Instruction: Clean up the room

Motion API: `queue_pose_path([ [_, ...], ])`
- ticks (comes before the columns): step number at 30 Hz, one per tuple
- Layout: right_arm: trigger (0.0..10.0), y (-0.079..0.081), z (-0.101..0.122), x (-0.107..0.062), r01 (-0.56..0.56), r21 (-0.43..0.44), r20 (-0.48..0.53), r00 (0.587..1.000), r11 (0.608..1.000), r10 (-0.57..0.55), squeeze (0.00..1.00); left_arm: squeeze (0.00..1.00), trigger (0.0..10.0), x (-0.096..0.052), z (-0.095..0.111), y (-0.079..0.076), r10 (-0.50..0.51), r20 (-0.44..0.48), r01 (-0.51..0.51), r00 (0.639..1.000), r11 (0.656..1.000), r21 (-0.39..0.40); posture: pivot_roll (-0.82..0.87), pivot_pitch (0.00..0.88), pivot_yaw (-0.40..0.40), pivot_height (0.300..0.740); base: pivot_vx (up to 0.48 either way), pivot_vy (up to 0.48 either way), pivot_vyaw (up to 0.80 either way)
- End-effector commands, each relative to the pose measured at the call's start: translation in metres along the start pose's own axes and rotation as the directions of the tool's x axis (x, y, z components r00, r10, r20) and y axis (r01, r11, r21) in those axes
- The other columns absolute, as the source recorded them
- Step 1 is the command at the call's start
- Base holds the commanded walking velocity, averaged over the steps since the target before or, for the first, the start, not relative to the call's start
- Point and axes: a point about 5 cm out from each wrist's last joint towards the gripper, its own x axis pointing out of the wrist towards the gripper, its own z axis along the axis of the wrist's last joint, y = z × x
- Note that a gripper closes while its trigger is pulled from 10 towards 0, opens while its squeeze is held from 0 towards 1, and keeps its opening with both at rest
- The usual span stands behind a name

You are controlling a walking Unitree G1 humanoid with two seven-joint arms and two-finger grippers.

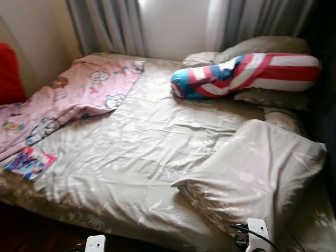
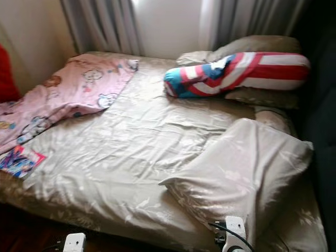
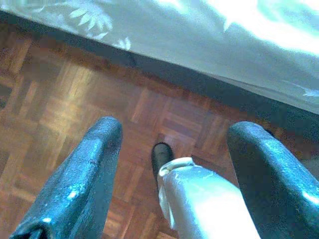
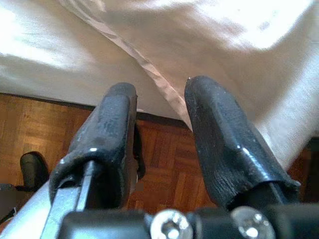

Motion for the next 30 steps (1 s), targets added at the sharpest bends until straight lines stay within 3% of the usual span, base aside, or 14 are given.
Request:
queue_pose_path([
  [1,10.0,0.0011,-0.0011,0.0002,-0.003,0.000,-0.011,1.000,1.000,0.003,0.00,0.00,10.0,-0.0008,-0.0030,0.0027,0.011,-0.017,-0.012,1.000,1.000,-0.020,-0.05,0.030,0.027,0.740,0.000,0.300,-0.69],
  [4,10.0,0.0012,-0.0010,0.0002,-0.003,0.000,-0.011,1.000,1.000,0.003,0.00,0.00,10.0,-0.0007,-0.0030,0.0028,0.012,-0.019,-0.012,1.000,1.000,-0.014,-0.05,0.030,0.027,0.740,0.000,0.480,-0.69],
  [30,10.0,0.0016,-0.0009,0.0003,-0.002,0.001,-0.012,1.000,1.000,0.002,0.00,0.00,10.0,-0.0003,-0.0009,0.0031,0.001,-0.013,-0.001,1.000,1.000,0.030,-0.05,0.026,0.031,0.740,0.000,0.000,-0.69],
])
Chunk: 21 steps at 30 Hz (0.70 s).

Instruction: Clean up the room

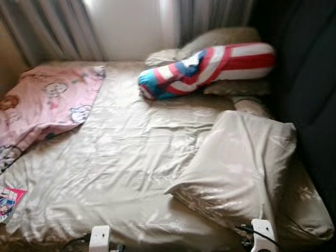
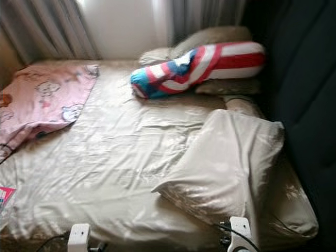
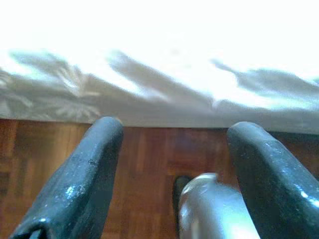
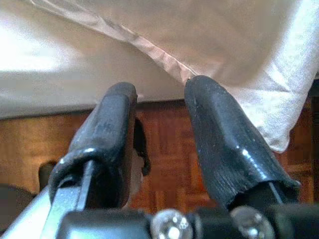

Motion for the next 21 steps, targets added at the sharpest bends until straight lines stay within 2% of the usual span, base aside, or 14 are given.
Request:
queue_pose_path([
  [1,10.0,0.0070,-0.0052,-0.0001,-0.016,0.005,-0.014,1.000,1.000,0.017,0.00,0.00,10.0,-0.0052,-0.0160,0.0056,0.016,-0.056,-0.016,0.998,1.000,0.007,-0.05,0.026,0.031,0.740,0.000,0.000,-0.69],
  [16,10.0,0.0069,-0.0049,-0.0001,-0.017,0.003,-0.011,1.000,1.000,0.017,0.00,0.00,10.0,-0.0054,-0.0162,0.0060,0.025,-0.052,-0.026,0.998,1.000,-0.005,-0.04,0.031,0.028,0.740,0.000,0.000,-0.69],
  [21,10.0,0.0069,-0.0038,-0.0001,-0.018,0.013,0.004,1.000,1.000,0.018,0.00,0.00,10.0,-0.0053,-0.0161,0.0058,0.024,-0.055,-0.024,0.998,1.000,0.003,-0.05,0.031,0.029,0.740,0.000,0.000,0.00],
])
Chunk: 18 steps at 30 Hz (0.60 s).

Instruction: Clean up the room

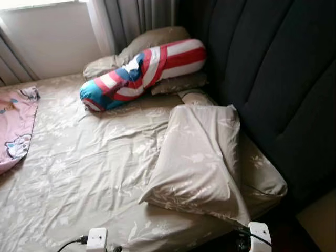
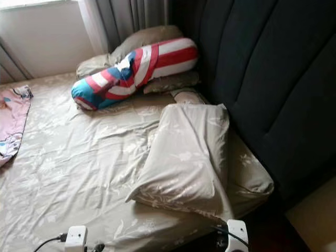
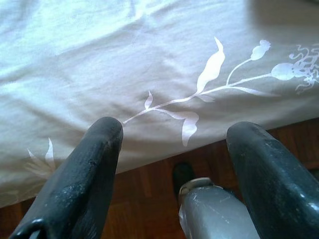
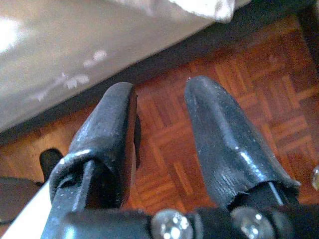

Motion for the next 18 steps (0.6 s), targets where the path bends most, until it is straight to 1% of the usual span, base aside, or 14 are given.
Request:
queue_pose_path([
  [1,10.0,0.0050,0.0062,0.0016,-0.014,0.002,0.023,1.000,1.000,0.014,0.00,0.00,10.0,-0.0051,-0.0152,0.0064,0.021,-0.051,-0.021,0.998,1.000,0.009,-0.05,0.032,0.028,0.740,0.000,0.000,0.00],
  [4,10.0,0.0051,0.0062,0.0016,-0.014,0.003,0.024,1.000,1.000,0.014,0.00,0.00,10.0,-0.0051,-0.0150,0.0065,0.020,-0.051,-0.019,0.999,1.000,0.016,-0.05,0.032,0.028,0.740,0.000,0.000,0.00],
  [18,10.0,0.0051,0.0068,0.0016,-0.015,-0.004,0.030,0.999,1.000,0.015,0.00,0.00,10.0,-0.0052,-0.0152,0.0066,0.023,-0.050,-0.023,0.998,1.000,0.009,-0.05,0.033,0.028,0.740,0.000,-0.301,0.00],
])
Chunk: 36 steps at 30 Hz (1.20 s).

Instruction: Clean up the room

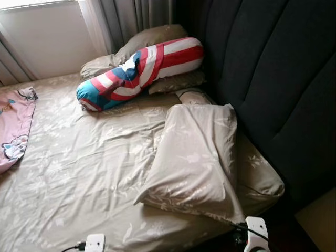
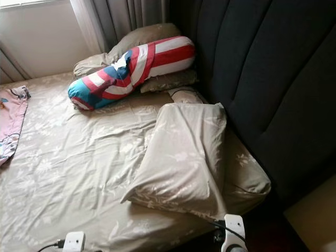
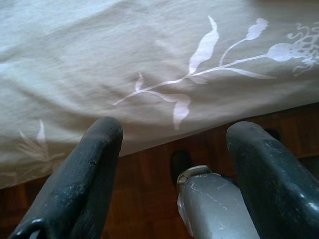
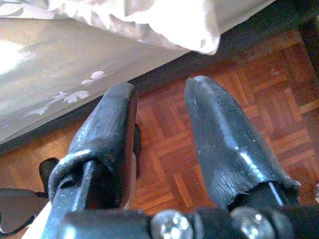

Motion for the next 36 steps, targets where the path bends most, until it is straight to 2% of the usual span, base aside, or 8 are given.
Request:
queue_pose_path([
  [1,10.0,-0.001,-0.002,-0.001,0.000,-0.001,-0.002,1.000,1.000,0.000,0.00,0.00,10.0,-0.001,-0.005,0.003,0.007,-0.019,-0.007,1.000,1.000,0.008,-0.05,0.033,0.028,0.740,0.000,-0.300,0.00],
  [11,10.0,0.000,0.001,-0.001,-0.004,0.024,0.048,0.999,1.000,0.003,0.00,0.00,10.0,-0.002,-0.001,0.001,0.005,0.056,0.000,0.998,0.996,-0.093,-0.06,0.047,0.033,0.740,0.000,-0.030,0.00],
  [22,10.0,0.002,0.014,-0.005,-0.052,0.039,0.234,0.971,0.998,0.042,0.00,0.00,10.0,-0.006,0.008,-0.001,-0.049,0.198,0.075,0.979,0.989,-0.127,-0.09,0.067,0.035,0.740,0.000,0.000,0.00],
  [29,10.0,0.003,0.016,-0.007,-0.077,0.034,0.287,0.956,0.996,0.064,0.00,0.00,10.0,-0.008,0.011,-0.002,-0.082,0.247,0.111,0.965,0.988,-0.105,-0.09,0.072,0.033,0.740,0.000,0.000,0.00],
  [30,10.0,0.022,0.077,-0.001,-0.109,-0.006,0.448,0.888,0.994,0.100,0.00,0.00,10.0,-0.008,0.011,-0.001,-0.080,0.255,0.111,0.964,0.988,-0.111,-0.09,0.070,0.034,0.740,0.000,0.000,0.00],
  [31,10.0,0.029,0.097,-0.001,-0.118,-0.021,0.498,0.860,0.993,0.112,0.00,0.00,10.0,-0.008,0.011,-0.001,-0.078,0.259,0.111,0.963,0.987,-0.114,-0.09,0.070,0.034,0.740,0.000,0.000,0.00],
  [34,10.0,0.034,0.109,-0.003,-0.124,-0.020,0.539,0.834,0.992,0.116,0.00,0.00,10.0,-0.009,0.011,0.000,-0.074,0.269,0.109,0.960,0.987,-0.120,-0.10,0.067,0.035,0.740,0.000,0.000,0.00],
  [36,10.0,0.036,0.106,-0.004,-0.131,-0.005,0.555,0.825,0.991,0.111,0.00,0.00,10.0,-0.004,0.073,-0.017,-0.101,0.505,0.145,0.857,0.988,-0.049,-0.10,0.065,0.035,0.740,0.000,0.000,0.00],
])
